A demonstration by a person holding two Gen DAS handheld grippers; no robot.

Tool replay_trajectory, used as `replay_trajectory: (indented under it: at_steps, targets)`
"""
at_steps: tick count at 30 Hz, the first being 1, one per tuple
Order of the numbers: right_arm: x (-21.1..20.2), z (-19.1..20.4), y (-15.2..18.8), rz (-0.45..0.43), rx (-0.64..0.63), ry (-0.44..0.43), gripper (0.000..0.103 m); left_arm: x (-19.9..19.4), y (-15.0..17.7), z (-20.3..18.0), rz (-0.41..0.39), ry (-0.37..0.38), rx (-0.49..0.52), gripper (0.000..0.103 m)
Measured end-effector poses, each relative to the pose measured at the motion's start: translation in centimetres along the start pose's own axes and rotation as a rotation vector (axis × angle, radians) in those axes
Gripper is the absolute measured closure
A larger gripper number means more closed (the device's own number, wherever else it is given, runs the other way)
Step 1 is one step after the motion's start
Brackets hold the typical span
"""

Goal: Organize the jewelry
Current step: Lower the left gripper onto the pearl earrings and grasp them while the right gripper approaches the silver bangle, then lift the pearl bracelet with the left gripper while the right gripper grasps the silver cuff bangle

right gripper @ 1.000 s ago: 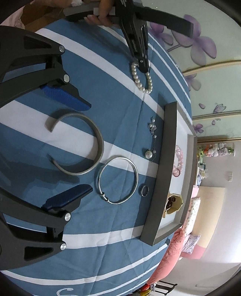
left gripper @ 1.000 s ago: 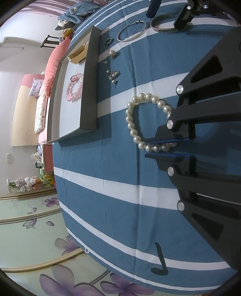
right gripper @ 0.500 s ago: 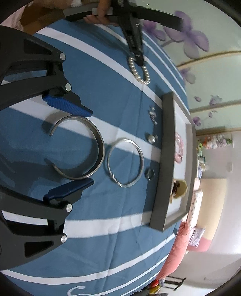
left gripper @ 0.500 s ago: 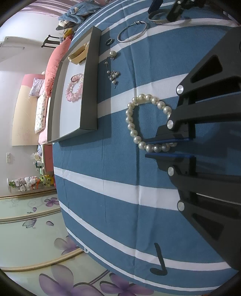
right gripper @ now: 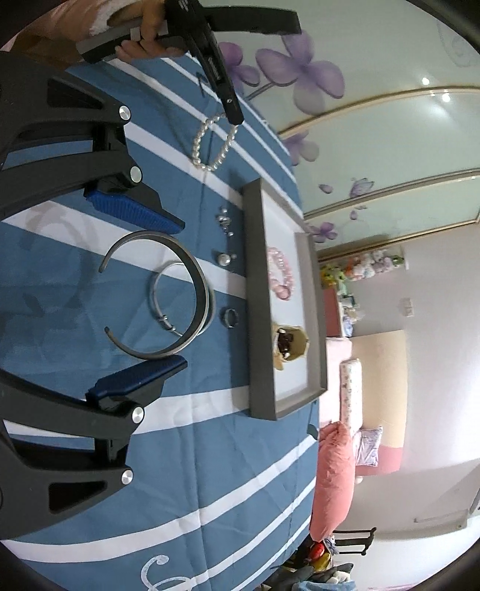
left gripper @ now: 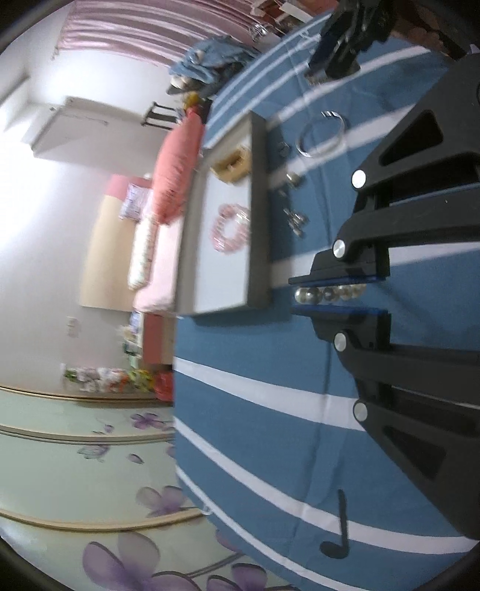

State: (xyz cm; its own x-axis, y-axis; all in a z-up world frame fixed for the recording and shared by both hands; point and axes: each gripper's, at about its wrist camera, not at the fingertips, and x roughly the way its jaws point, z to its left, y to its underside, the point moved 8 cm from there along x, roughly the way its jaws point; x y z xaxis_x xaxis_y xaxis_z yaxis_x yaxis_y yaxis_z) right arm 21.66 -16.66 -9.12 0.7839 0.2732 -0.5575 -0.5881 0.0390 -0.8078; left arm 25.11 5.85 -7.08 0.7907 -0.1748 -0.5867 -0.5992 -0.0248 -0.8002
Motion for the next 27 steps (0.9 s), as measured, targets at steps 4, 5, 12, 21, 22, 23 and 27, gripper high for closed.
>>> replay_trajectory:
  at_steps: [4, 5, 12, 21, 22, 23, 27]
  targets:
    - [-0.2, 0.1, -0.5, -0.027, -0.006, 0.006, 0.035, -1.2, -0.9, -1.3, -0.051, 0.017, 0.013, 0.093]
    - [-0.2, 0.1, -0.6, -0.033, -0.006, 0.009, 0.035, -1.5, -1.1, -1.7, -0.062, 0.020, 0.017, 0.093]
    - [-0.6, -0.1, -1.3, -0.073, -0.008, 0.030, 0.035, -2.5, -2.0, -2.5, -0.100, 0.031, 0.029, 0.093]
    - [-1.2, -0.2, -2.4, -0.131, -0.018, 0.058, 0.035, -3.1, -2.9, -2.8, -0.139, 0.041, 0.023, 0.093]
    - [-1.3, -0.2, -2.5, -0.139, -0.019, 0.061, 0.035, -3.2, -3.0, -2.9, -0.143, 0.040, 0.024, 0.093]
    - [-1.4, -0.2, -2.8, -0.148, -0.020, 0.065, 0.035, -3.3, -3.0, -2.9, -0.149, 0.039, 0.025, 0.093]
    - [-1.7, -0.3, -3.6, -0.178, -0.032, 0.079, 0.035, -3.8, -3.3, -3.2, -0.168, 0.038, 0.030, 0.093]
